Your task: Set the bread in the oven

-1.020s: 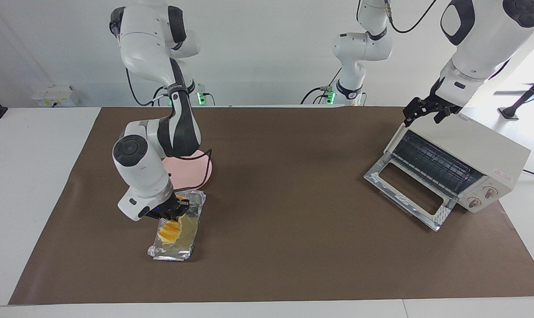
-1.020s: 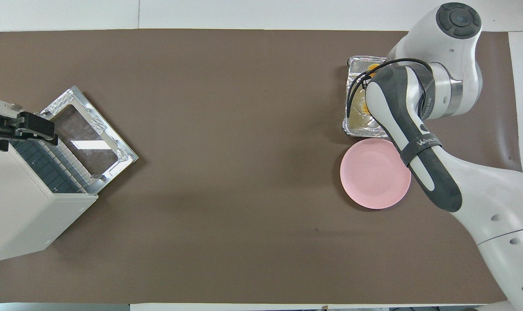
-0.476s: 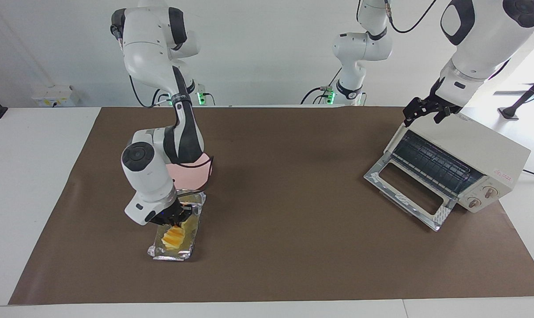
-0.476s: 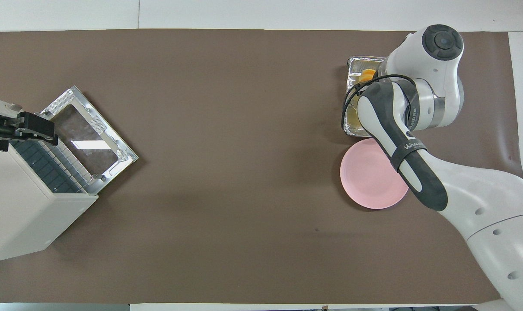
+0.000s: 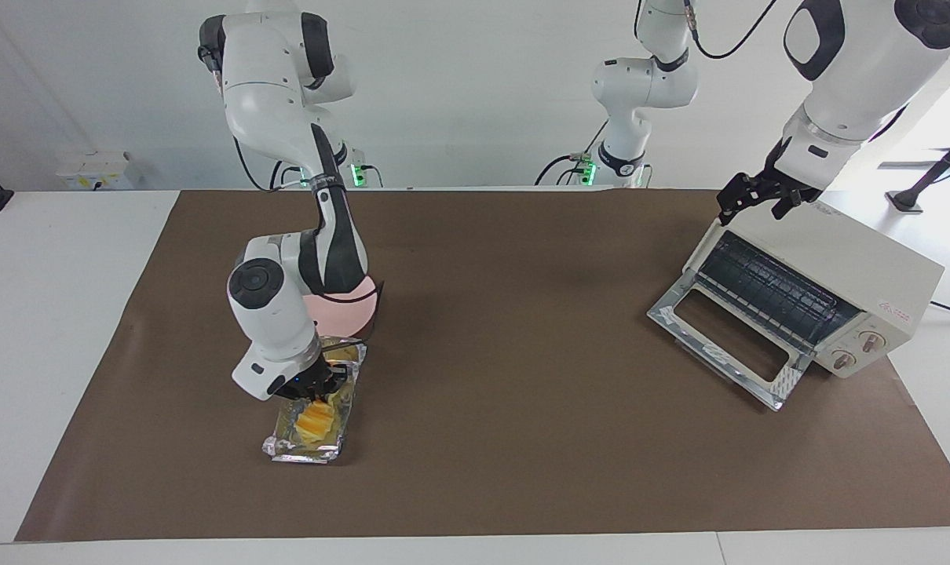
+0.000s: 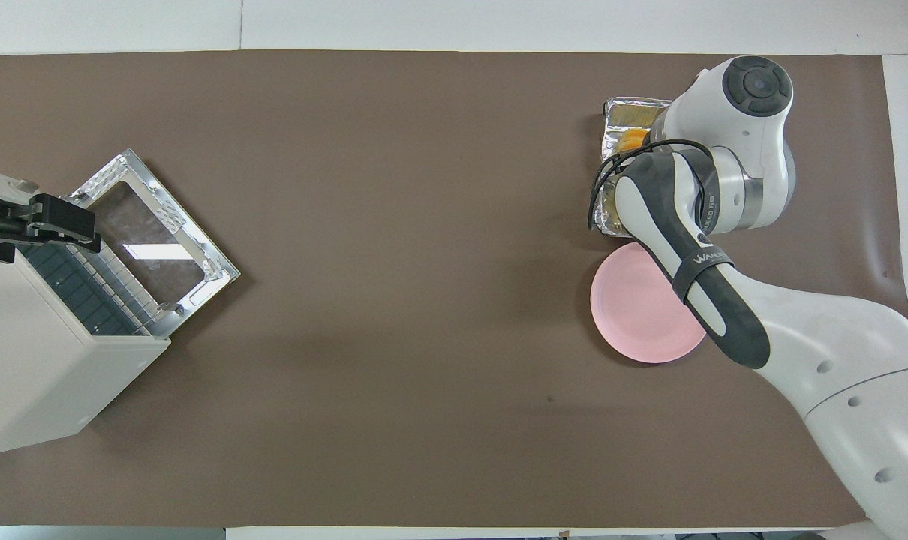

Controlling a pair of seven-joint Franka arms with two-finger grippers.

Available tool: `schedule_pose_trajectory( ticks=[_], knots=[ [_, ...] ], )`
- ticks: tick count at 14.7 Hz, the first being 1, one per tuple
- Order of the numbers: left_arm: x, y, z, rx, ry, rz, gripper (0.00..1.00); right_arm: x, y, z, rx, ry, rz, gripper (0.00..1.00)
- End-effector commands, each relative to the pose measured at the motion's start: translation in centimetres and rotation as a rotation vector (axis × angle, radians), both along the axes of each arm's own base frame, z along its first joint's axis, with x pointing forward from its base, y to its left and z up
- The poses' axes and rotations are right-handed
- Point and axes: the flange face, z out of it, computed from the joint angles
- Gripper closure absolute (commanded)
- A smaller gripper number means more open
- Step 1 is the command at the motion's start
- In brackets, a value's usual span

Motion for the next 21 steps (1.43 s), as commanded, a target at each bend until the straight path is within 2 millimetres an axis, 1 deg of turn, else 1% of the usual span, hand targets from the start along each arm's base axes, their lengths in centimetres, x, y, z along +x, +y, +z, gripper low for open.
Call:
schedule_pose_trajectory(
  ticks=[1, 4, 7, 9, 10, 11, 12, 14, 15, 17, 19, 20, 21],
  knots=[
    [-0.4, 0.1, -0.2, 0.015, 0.0, 0.002, 0.0, -0.2, -0.1, 1.9, 0.007, 0.03, 0.007, 0.0],
    [-0.4, 0.1, -0.2, 0.015, 0.0, 0.002, 0.0, 0.7, -0.2, 4.2, -0.011, 0.057, -0.05, 0.0],
    [-0.4, 0.2, -0.2, 0.015, 0.0, 0.003, 0.0, 0.7, -0.6, 4.4, -0.078, 0.072, -0.075, 0.0],
    [-0.4, 0.1, -0.2, 0.015, 0.0, 0.002, 0.0, 1.1, -1.7, 4.5, -0.106, 0.047, -0.074, 0.0],
    [-0.4, 0.1, -0.2, 0.015, 0.0, 0.002, 0.0, 1.5, -2.7, 4.3, -0.11, 0.013, -0.081, 0.0],
    [-0.4, 0.1, -0.2, 0.015, 0.0, 0.002, 0.0, 1.5, -4.8, 3.4, -0.107, -0.001, -0.105, 0.0],
    [-0.4, 0.1, -0.1, 0.015, -0.002, 0.002, 0.0, 1.3, -5.8, 2.6, -0.104, -0.003, -0.118, 0.0],
    [-0.4, 0.1, -0.1, 0.015, -0.002, 0.002, 0.0, 1.3, -5.9, 2.4, -0.102, -0.006, -0.122, 0.0],
    [-0.4, 0.2, -0.2, 0.015, 0.0, 0.003, 0.0, 1.2, -6.1, 2.0, -0.101, -0.007, -0.124, 0.0],
    [-0.4, 0.2, -0.2, 0.015, 0.0, 0.003, 0.0, 1.0, -6.6, 1.3, -0.084, -0.036, -0.132, 0.05],
    [-0.4, 0.2, -0.2, 0.015, 0.0, 0.003, 0.0, 1.0, -6.7, 1.0, -0.065, -0.059, -0.143, 0.14],
    [-0.4, 0.1, -0.2, 0.015, 0.0, 0.002, 0.0, 1.0, -6.8, 1.0, -0.05, -0.065, -0.155, 0.21],
    [-0.4, 0.2, -0.2, 0.015, 0.0, 0.003, 0.0, 1.1, -6.9, 1.1, -0.039, -0.072, -0.163, 0.3]
  ],
)
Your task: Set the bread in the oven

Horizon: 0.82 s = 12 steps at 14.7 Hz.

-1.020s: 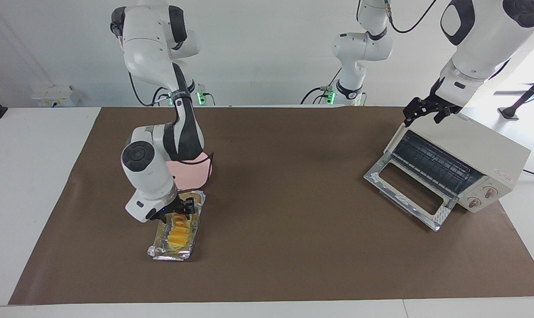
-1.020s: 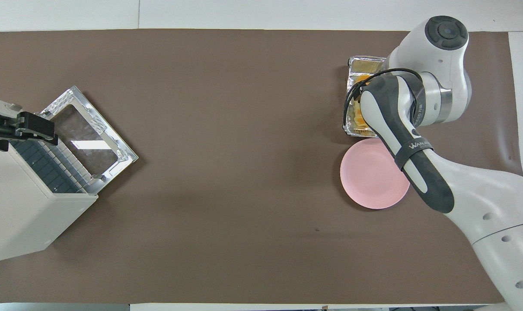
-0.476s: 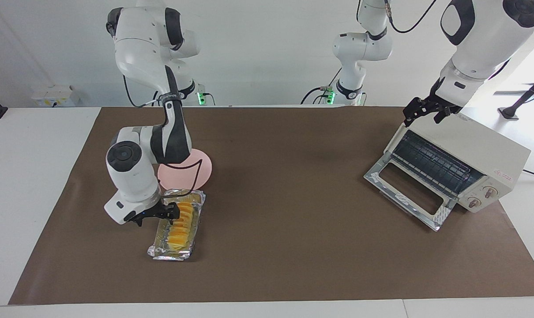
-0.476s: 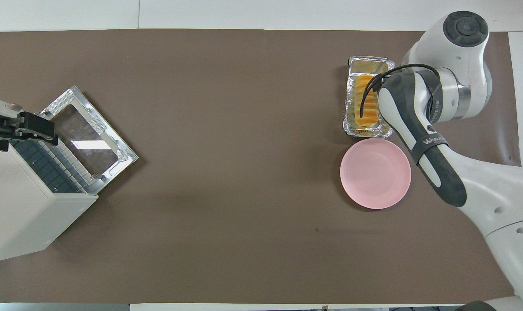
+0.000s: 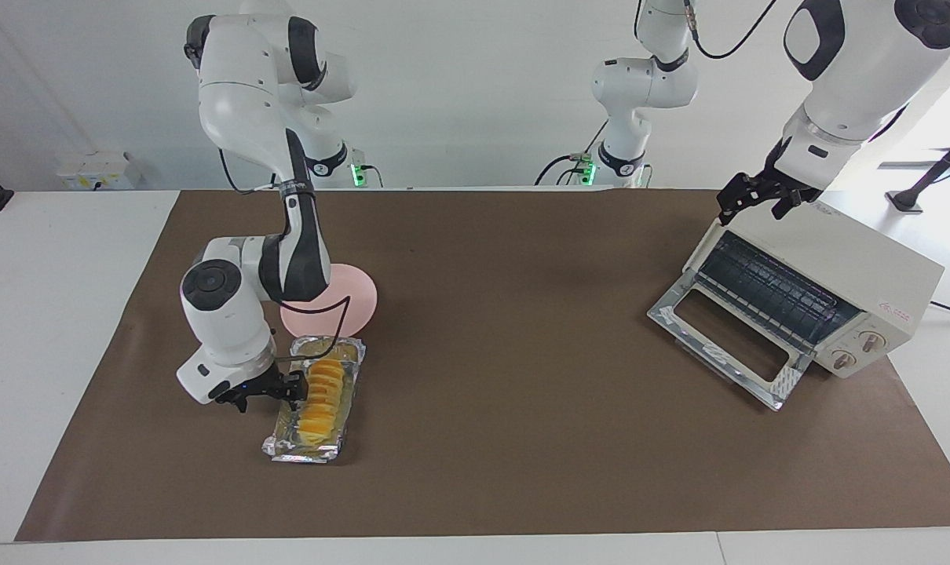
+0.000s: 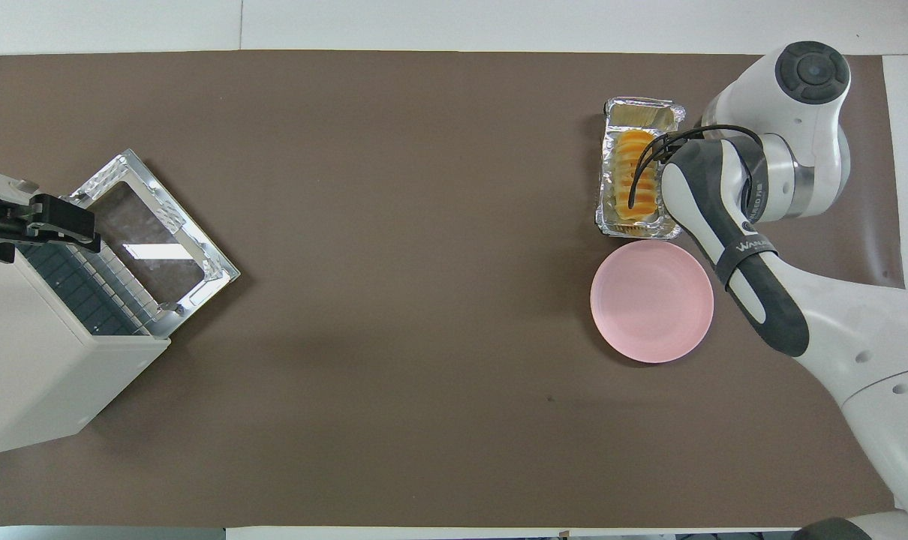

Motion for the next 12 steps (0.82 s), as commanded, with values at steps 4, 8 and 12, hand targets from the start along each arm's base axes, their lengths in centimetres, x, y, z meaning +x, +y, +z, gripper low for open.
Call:
schedule_pose_trajectory(
  ticks=[4, 8, 12],
  knots=[
    [-0.4, 0.2, -0.2, 0.015, 0.0, 0.003, 0.0, -0.8, -0.6, -0.7, 0.041, -0.049, -0.028, 0.85],
    [-0.4, 0.2, -0.1, 0.015, -0.002, 0.003, 0.0, -0.9, -0.3, -1.0, 0.045, -0.056, -0.021, 1.0],
    [-0.4, 0.1, -0.2, 0.015, 0.0, 0.002, 0.0, -0.8, 0.2, -0.4, 0.045, -0.036, -0.016, 1.0]
  ],
)
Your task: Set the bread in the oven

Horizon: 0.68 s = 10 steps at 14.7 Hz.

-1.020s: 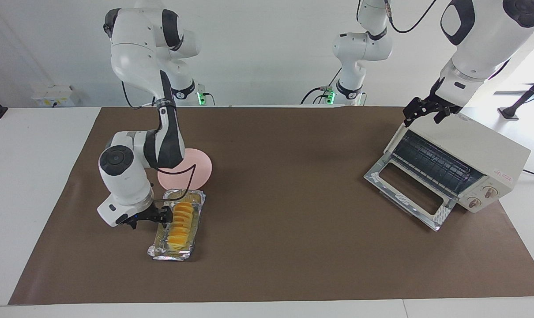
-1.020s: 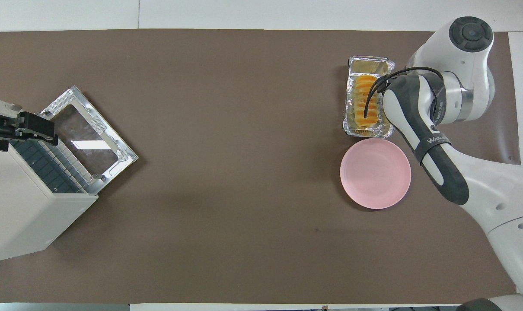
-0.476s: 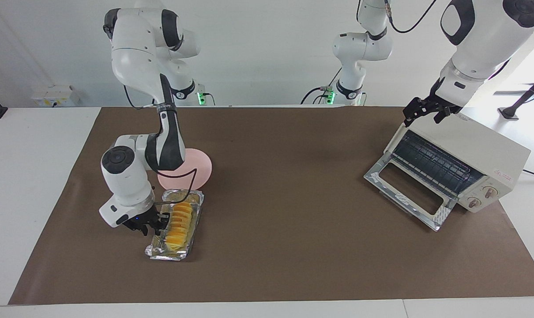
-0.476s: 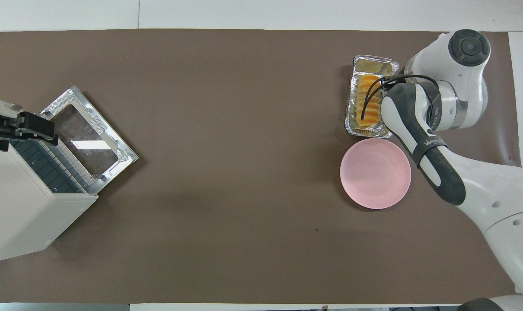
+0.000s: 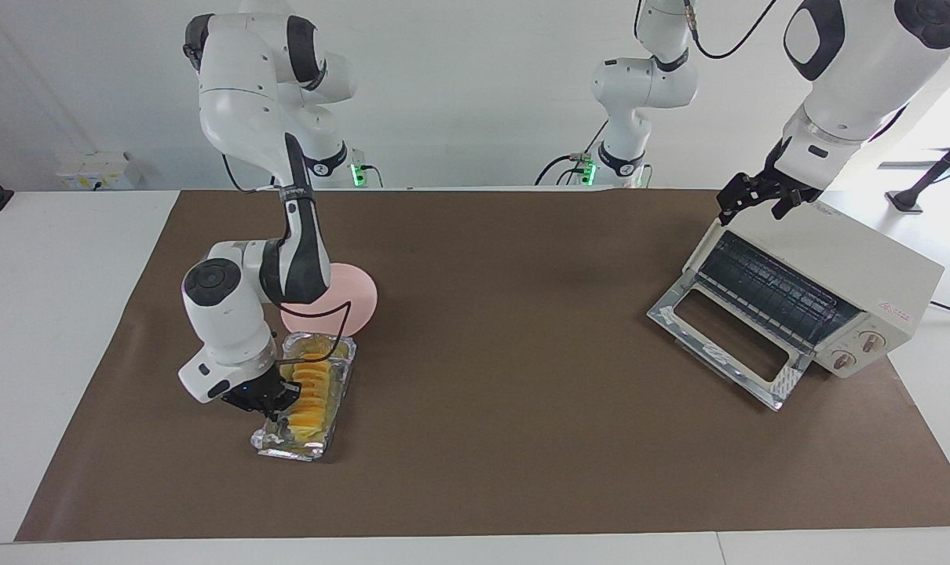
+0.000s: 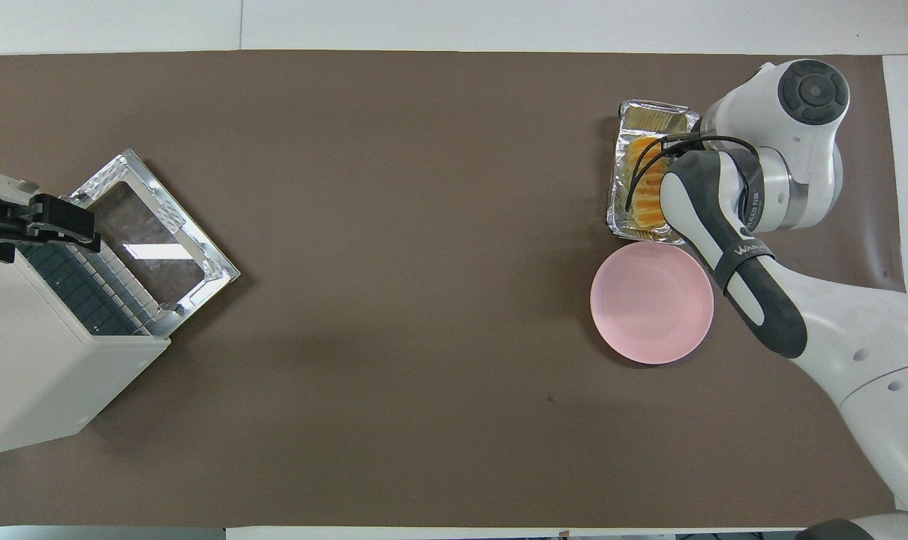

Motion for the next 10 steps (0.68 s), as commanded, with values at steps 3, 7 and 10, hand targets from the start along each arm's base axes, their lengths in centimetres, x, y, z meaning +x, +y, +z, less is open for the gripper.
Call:
schedule_pose_trajectory(
  ticks=[3, 7, 10],
  knots=[
    [-0.4, 0.1, -0.1, 0.015, -0.002, 0.002, 0.0, 0.5, 1.1, 4.0, 0.015, 0.057, -0.001, 1.0],
    [-0.4, 0.1, -0.1, 0.015, -0.002, 0.002, 0.0, 0.0, 3.5, 7.2, 0.024, 0.08, 0.018, 1.0],
    [-0.4, 0.1, -0.2, 0.015, 0.0, 0.002, 0.0, -0.2, 9.6, 9.3, 0.147, 0.067, 0.002, 1.0]
  ],
)
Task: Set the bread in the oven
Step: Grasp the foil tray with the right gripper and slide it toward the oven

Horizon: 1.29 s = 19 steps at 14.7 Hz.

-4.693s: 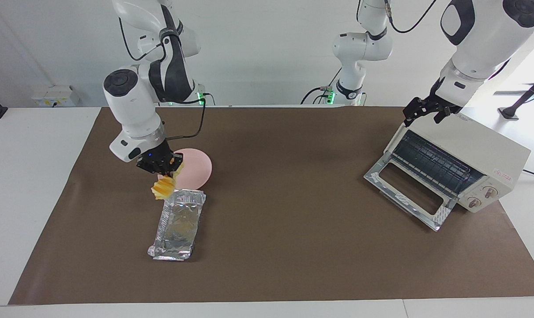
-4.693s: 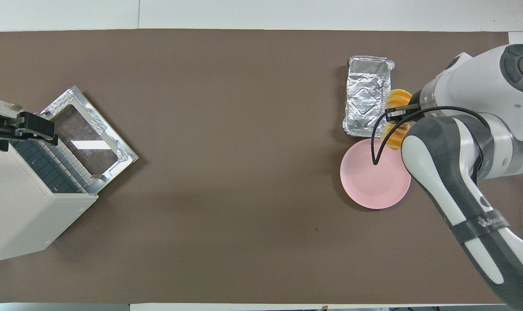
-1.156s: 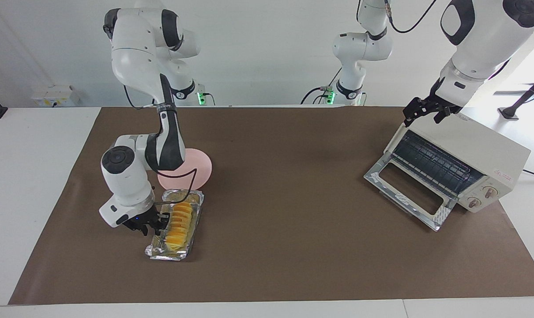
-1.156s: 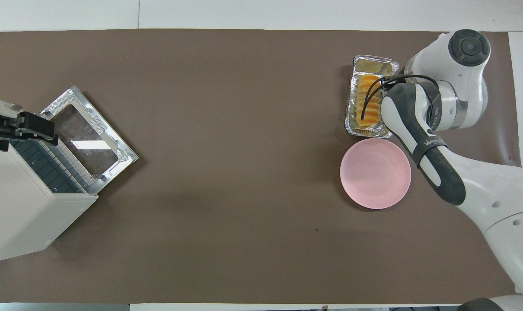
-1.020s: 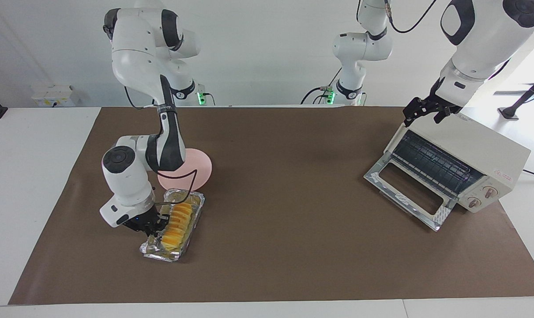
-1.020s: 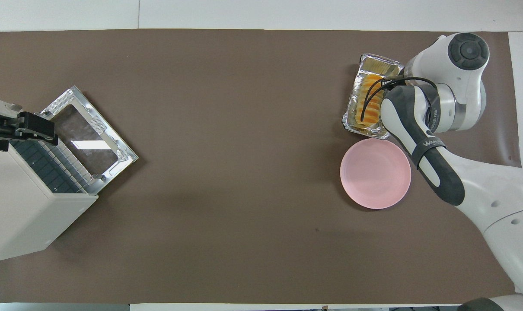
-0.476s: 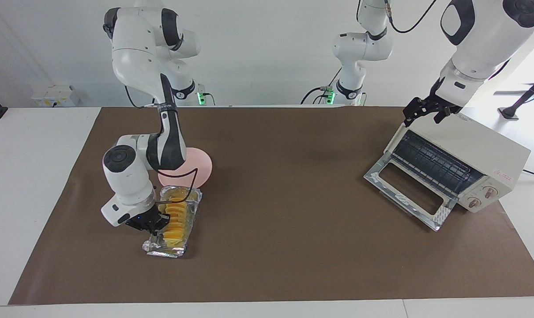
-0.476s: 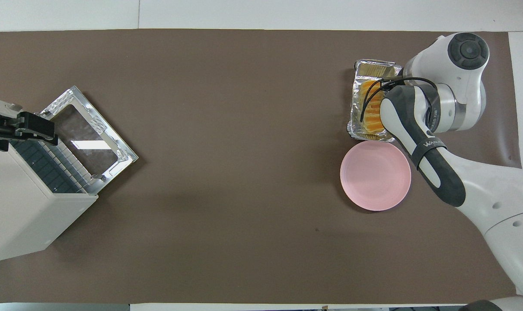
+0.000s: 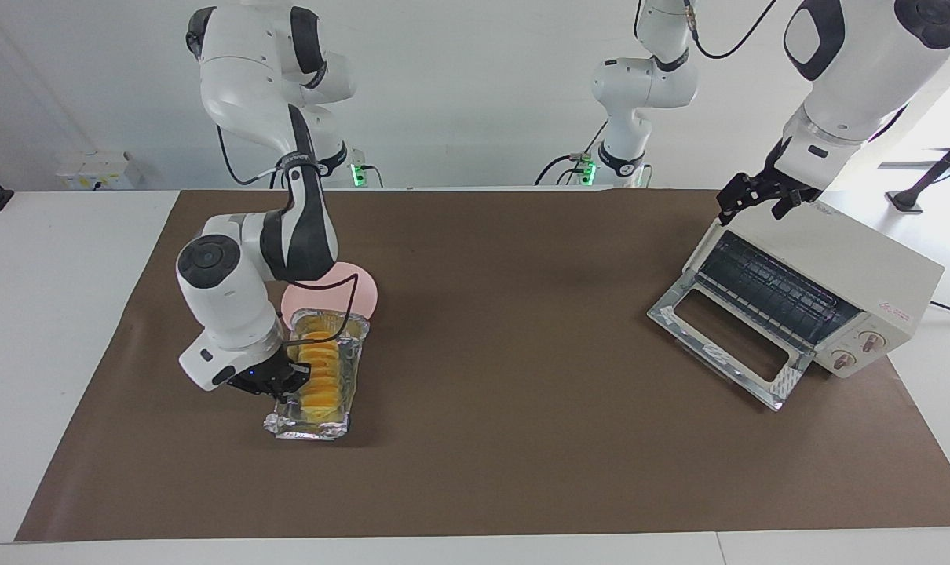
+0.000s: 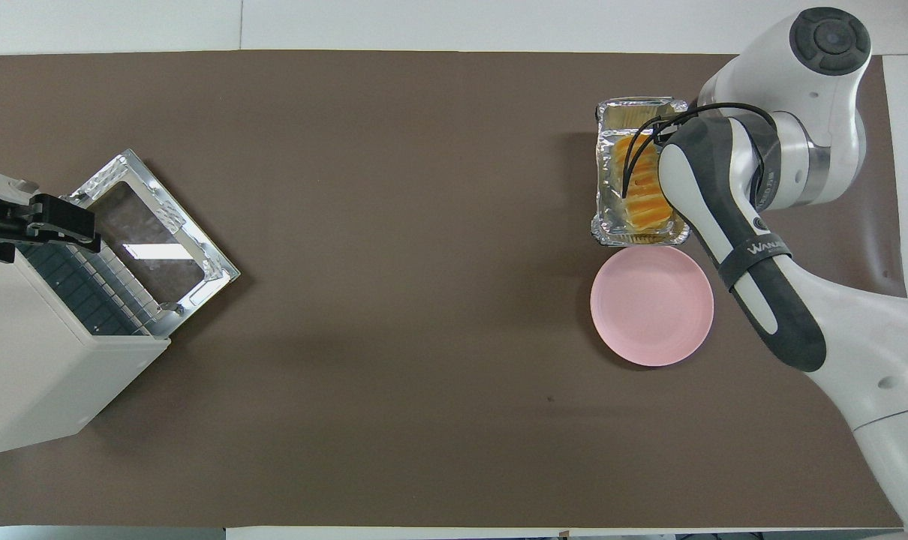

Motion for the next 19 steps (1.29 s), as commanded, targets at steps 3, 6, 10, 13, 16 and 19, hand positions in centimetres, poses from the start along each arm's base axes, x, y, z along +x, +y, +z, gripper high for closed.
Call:
schedule_pose_trajectory(
  ticks=[3, 6, 10, 13, 16, 19],
  knots=[
    [-0.4, 0.1, -0.2, 0.015, 0.0, 0.002, 0.0, -2.2, 12.2, 1.6, 0.114, 0.018, -0.051, 1.0],
    [-0.4, 0.1, -0.2, 0.015, 0.0, 0.002, 0.0, -4.0, 17.6, 1.5, 0.152, 0.039, 0.003, 1.0],
    [-0.4, 0.2, -0.1, 0.015, -0.002, 0.003, 0.0, -7.9, 26.5, -0.3, 0.147, 0.058, 0.093, 1.0],
    [-0.4, 0.1, -0.2, 0.015, 0.0, 0.002, 0.0, -8.5, 28.3, -1.2, 0.152, 0.04, 0.083, 1.0],
    [-0.4, 0.1, -0.2, 0.015, 0.0, 0.002, 0.0, -9.8, 30.1, -2.5, 0.15, 0.03, 0.112, 1.0],
    [-0.4, 0.1, -0.2, 0.015, 0.0, 0.002, 0.0, -10.8, 31.1, -3.8, 0.155, 0.01, 0.115, 1.0]
  ],
)
